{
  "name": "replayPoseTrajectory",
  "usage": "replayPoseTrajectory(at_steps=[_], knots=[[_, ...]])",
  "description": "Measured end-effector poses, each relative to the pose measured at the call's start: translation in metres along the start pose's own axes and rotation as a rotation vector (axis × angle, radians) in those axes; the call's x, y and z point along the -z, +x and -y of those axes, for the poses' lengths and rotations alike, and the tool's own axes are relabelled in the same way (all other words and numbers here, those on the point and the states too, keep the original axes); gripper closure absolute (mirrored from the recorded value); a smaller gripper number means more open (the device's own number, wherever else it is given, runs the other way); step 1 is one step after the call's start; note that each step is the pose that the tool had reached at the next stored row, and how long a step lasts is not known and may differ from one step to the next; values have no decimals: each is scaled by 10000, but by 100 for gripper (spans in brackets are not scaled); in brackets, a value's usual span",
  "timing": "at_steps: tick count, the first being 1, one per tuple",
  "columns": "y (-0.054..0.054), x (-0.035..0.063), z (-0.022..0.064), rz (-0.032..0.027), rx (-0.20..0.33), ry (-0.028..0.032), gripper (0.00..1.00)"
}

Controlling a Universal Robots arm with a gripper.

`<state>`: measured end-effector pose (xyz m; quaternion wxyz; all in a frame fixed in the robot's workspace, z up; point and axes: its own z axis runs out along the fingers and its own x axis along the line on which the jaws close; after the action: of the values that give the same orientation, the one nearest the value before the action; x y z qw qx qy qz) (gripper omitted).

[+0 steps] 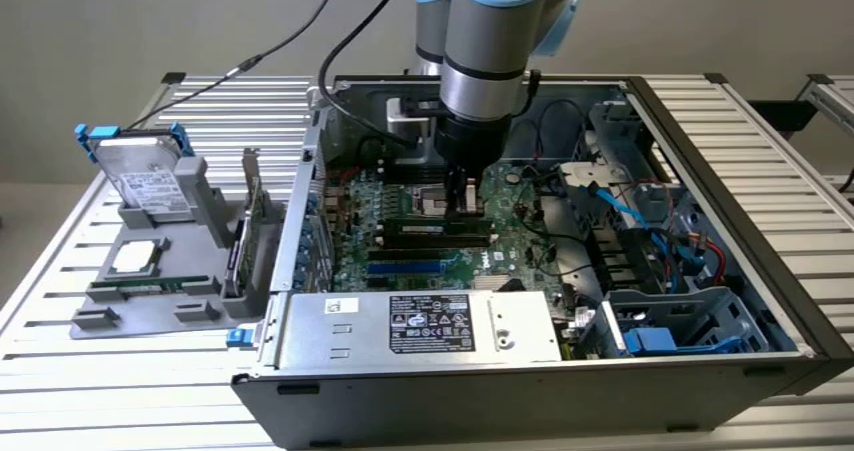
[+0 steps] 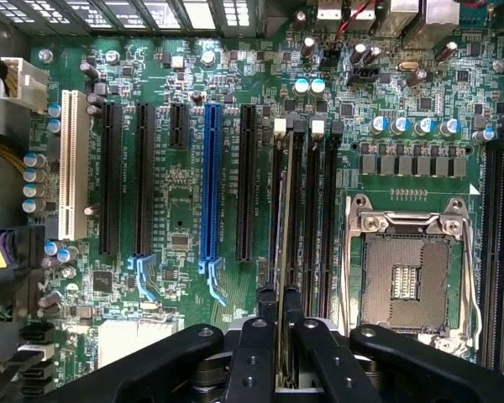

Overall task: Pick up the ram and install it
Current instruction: 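Insert the ram into the slot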

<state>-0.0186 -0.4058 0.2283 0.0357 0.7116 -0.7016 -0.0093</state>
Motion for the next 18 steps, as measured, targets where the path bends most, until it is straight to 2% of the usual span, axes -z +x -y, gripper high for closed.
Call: replayPoseTrajectory(at_steps=[10,13,16,18], knots=[[0,-1,-13,-2,10,-1,86],[-1,-3,-18,-22,36,6,86],[-6,-4,-26,-61,80,56,86],[-12,-6,-27,-87,154,153,86]])
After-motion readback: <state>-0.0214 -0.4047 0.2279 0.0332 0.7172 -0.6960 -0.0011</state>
